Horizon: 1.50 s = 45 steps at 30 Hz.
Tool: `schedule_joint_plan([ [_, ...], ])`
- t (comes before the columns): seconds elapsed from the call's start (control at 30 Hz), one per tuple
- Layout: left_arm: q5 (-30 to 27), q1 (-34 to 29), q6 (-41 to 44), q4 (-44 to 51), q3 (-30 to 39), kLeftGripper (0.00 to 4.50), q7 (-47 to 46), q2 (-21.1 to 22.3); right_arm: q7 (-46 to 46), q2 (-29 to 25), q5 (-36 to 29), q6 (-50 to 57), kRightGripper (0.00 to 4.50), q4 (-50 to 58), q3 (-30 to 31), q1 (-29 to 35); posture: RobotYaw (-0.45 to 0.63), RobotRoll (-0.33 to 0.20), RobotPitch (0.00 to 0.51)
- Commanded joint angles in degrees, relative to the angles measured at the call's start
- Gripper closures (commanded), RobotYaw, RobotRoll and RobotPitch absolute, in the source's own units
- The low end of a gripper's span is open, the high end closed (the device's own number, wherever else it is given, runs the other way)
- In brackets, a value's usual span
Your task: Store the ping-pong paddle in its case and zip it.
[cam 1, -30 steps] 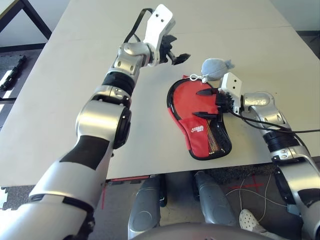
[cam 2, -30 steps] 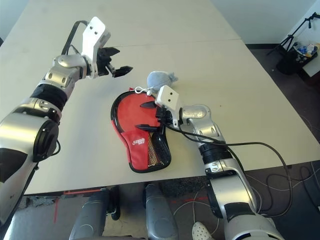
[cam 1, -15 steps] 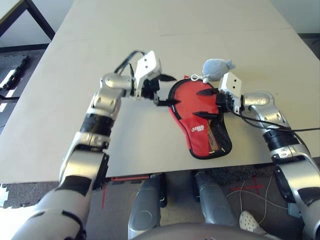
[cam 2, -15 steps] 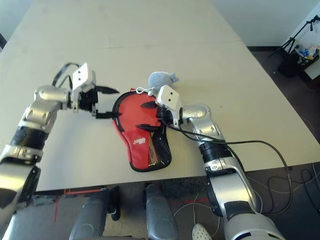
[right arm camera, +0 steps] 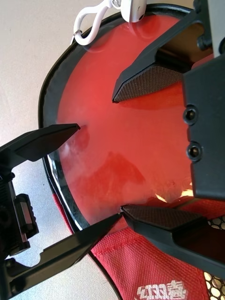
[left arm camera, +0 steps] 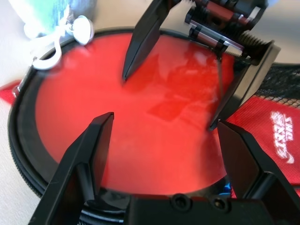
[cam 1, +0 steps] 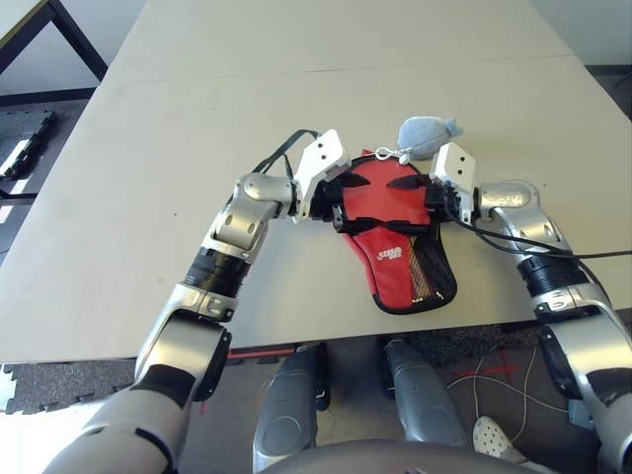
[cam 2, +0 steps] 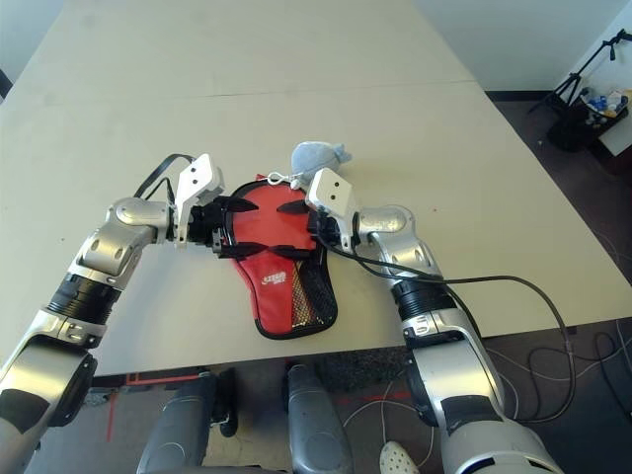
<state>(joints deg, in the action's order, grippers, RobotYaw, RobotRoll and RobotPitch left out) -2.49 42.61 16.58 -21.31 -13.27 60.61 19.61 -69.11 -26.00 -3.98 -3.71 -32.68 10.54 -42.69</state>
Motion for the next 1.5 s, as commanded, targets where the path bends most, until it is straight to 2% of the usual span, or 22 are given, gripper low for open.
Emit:
schedule_joint_plan([
  [0.03,1.3,-1.1,0.2,-2.1,-2.2,0.04,0.0,0.4,-0.6,-0.9,1.9,1.4,0.00,-0.9,2.1,2.0,-0.10,0.000,0.215],
  [0.2,1.3,-2.1,0.2,-1.9,-2.9,0.04,0.1,0.2,-1.3,-2.1,-0.2,3.4,0.00,2.0,0.0,-0.3,-0.11,0.000,0.214],
  [0.43,1.1,-2.6,0.8,-1.1,-3.1,0.04,0.1,0.3,-0.5,-3.3,-2.9,5.4,0.00,0.6,-3.9,-8.5,-0.10,0.000,0.211],
  [0.6,1.1,-3.9,1.6,0.5,-3.6,0.04,0.1,0.3,2.8,-3.7,-1.7,2.0,0.00,-7.6,-5.8,-16.9,-0.10,0.000,0.210],
  [0.9,0.9,-4.8,2.8,2.2,-3.7,0.04,-0.1,0.6,8.7,-5.1,4.5,-4.6,0.00,-27.9,-5.2,-26.2,-0.08,0.000,0.211],
  [1.1,0.7,-5.4,3.5,3.4,-3.8,0.04,-0.2,1.0,9.2,-5.9,7.0,-4.5,0.00,-35.9,-5.0,-28.4,-0.07,0.000,0.212],
  [1.5,0.4,-5.9,4.2,4.9,-4.0,0.04,-0.2,1.5,11.8,-5.6,10.1,-2.5,0.00,-40.4,-5.6,-28.0,-0.06,0.000,0.220],
])
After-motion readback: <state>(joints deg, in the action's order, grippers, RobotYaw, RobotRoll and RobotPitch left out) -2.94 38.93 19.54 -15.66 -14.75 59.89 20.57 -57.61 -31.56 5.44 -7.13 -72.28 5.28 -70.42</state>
